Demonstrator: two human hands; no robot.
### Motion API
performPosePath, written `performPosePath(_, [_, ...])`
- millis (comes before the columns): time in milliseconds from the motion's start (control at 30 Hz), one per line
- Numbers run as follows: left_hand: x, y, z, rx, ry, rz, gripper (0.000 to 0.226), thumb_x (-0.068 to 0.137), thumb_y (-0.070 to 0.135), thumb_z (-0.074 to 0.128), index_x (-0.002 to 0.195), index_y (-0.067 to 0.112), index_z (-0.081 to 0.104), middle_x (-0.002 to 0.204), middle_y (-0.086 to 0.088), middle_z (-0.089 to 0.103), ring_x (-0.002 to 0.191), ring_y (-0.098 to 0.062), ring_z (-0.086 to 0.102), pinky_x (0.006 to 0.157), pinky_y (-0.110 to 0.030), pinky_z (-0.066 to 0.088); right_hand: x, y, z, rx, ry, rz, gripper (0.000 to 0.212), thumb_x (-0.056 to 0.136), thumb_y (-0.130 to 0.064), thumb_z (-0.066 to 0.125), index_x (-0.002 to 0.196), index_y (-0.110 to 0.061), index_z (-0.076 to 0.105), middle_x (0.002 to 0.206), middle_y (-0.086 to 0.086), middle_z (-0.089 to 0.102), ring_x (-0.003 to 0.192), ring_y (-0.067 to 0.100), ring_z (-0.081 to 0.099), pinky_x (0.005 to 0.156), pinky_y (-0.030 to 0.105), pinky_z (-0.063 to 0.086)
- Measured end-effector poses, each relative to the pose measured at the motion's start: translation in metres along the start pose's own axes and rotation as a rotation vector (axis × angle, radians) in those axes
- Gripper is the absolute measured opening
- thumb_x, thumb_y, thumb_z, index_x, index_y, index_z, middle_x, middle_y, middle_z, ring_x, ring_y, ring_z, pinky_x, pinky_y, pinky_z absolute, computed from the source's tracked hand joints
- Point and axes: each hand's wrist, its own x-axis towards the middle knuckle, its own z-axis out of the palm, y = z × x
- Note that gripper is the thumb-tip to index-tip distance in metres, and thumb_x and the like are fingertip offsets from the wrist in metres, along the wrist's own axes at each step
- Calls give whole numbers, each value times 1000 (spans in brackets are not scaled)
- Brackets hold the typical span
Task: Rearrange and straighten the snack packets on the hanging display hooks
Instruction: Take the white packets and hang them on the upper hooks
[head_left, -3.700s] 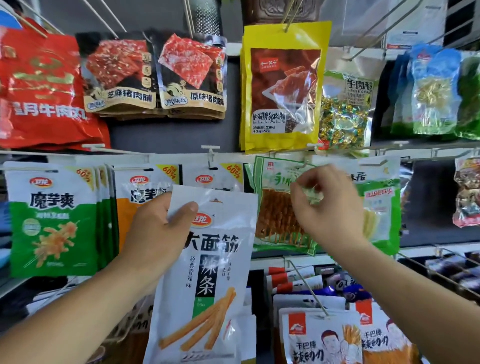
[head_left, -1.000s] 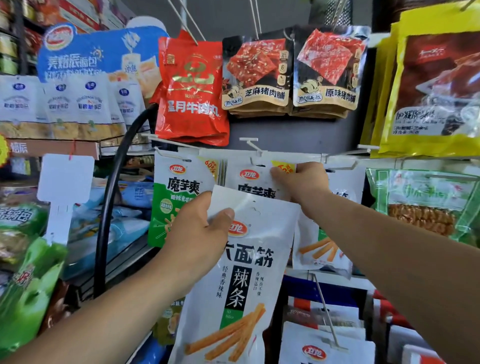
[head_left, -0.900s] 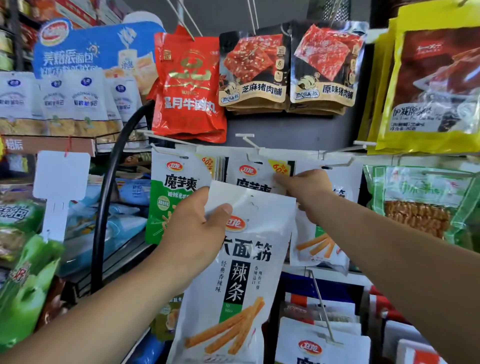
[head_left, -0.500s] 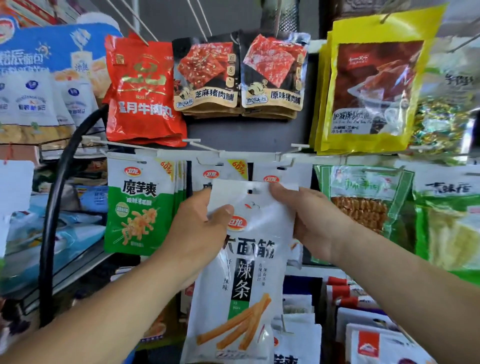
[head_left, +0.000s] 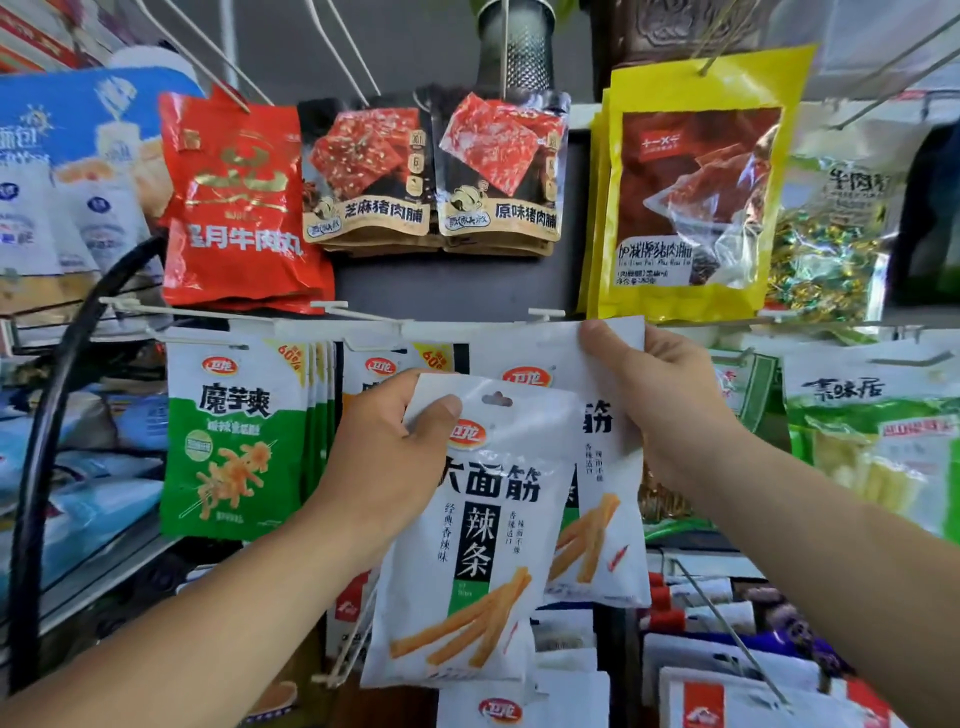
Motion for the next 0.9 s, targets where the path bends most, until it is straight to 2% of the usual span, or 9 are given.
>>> performPosePath(133, [4,5,1,-35,17,-26,15,101,15,62,103,20,76,94,8,81,89,-6,75,76,-17,57,10,4,11,-48,27,-3,23,99,-28,70,86,-9,74,86,19,80,67,30,72,63,49,62])
performPosePath(233, [4,10,0,-41,11,-27,16,100,13,62,101,21,77,92,11,81,86,-4,75,72,-15,57,18,8,15,-96,42,-13,29,96,-30,73,84,-4,74,84,16,81,65,30,71,61,44,59])
performPosePath(333, [2,12,-3,-37,-3,-35,19,100,12,62,99,23,77,89,12,81,84,-7,76,74,-23,61,19,15,16,-199,52,-79,28,97,-27,73,75,-8,77,75,7,81,59,19,72,53,32,59])
performPosePath(467, [6,12,-3,-17,21,-30,17,99,13,63,96,20,77,88,9,81,84,-12,76,75,-29,62,28,24,10,-166,91,50,26,96,-28,75,84,-5,79,84,18,81,66,31,76,61,45,66])
performPosePath(600, [16,17,4,-4,2,-16,12,99,18,65,97,19,77,91,5,81,91,-18,75,80,-37,61,42,24,-4,-416,80,7,58,77,-50,86,84,6,71,77,26,72,61,29,64,62,49,58])
performPosePath(700, [25,22,13,-30,-11,-8,10,98,20,66,99,18,76,94,-2,81,94,-27,75,88,-51,61,43,12,-12,-452,169,-167,34,87,-36,82,105,-8,72,87,4,68,77,25,65,74,43,56])
performPosePath(767, [32,25,21,-37,5,4,11,98,21,67,104,18,75,95,2,81,94,-24,76,89,-52,61,40,2,-17,-358,226,-254,21,100,-30,66,99,-10,72,81,1,66,73,21,59,68,38,49])
performPosePath(833, [38,24,30,-42,31,13,10,97,21,68,103,15,73,95,-4,80,94,-28,75,87,-55,61,35,-7,-21,-139,163,-108,38,105,-39,55,89,-8,72,76,7,69,69,24,62,64,38,51])
performPosePath(900, [43,22,38,-55,63,4,7,96,19,69,97,14,73,92,-7,79,92,-30,75,84,-56,61,29,-12,-20,-105,29,37,47,100,-50,61,87,-8,75,78,14,74,70,26,67,67,38,53])
